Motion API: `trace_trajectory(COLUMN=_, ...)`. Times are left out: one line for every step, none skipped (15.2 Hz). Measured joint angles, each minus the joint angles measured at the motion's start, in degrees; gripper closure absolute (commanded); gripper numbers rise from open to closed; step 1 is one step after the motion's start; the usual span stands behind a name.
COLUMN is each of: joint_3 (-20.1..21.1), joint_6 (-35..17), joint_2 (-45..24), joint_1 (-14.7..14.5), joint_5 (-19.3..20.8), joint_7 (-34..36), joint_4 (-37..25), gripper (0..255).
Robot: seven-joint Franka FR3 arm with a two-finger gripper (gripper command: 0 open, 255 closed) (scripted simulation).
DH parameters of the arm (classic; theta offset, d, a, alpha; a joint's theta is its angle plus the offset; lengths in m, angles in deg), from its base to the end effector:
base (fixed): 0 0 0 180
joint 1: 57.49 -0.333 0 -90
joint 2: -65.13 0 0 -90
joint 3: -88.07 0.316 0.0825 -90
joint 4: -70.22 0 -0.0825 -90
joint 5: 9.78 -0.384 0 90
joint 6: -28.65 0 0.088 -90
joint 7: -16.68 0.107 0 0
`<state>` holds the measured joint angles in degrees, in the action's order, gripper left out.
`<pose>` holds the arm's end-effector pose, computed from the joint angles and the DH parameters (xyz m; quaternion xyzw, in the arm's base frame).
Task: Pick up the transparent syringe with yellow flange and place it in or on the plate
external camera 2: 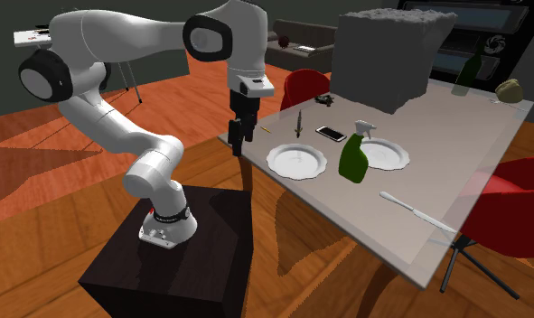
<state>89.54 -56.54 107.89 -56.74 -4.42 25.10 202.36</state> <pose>0.3091 -0.0043 0.5951 0.9951 -0.0729 -0.0322 0.0580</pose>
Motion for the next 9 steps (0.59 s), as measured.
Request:
trace_trajectory(joint_3=0.0, joint_6=0.0, joint_2=0.0, joint_1=0.0, joint_5=0.0, joint_7=0.0, joint_4=0.0, gripper=0)
trace_trajectory(joint_3=0.49, joint_6=-0.17, joint_2=-0.22, joint_1=-0.11, joint_5=-0.56, joint_7=0.83, joint_4=0.14, gripper=0)
trace_trajectory(joint_3=1.32, joint_6=-0.29, joint_2=-0.13, joint_1=-0.32, joint_5=-1.5, joint_7=2.2, joint_4=0.63, gripper=0)
trace_trajectory(joint_3=2.27, joint_6=-0.65, joint_2=-0.31, joint_1=-0.56, joint_5=-2.62, joint_7=3.81, joint_4=1.12, gripper=0)
trace_trajectory(joint_3=3.06, joint_6=-1.5, joint_2=-1.23, joint_1=-0.68, joint_5=-3.63, joint_7=5.32, joint_4=1.36, gripper=0)
trace_trajectory(joint_3=4.11, joint_6=-2.11, joint_2=-1.97, joint_1=-0.93, joint_5=-4.84, joint_7=7.08, joint_4=1.5, gripper=0)
trace_trajectory(joint_3=5.15, joint_6=-2.62, joint_2=-2.8, joint_1=-1.18, joint_5=-6.04, joint_7=8.86, joint_4=1.44, gripper=0)
trace_trajectory(joint_3=6.09, joint_6=-2.76, joint_2=-3.32, joint_1=-1.41, joint_5=-7.2, joint_7=10.55, joint_4=1.28, gripper=0)
trace_trajectory(joint_3=7.1, joint_6=-3.52, joint_2=-3.94, joint_1=-1.66, joint_5=-8.37, joint_7=12.28, joint_4=1.62, gripper=0)
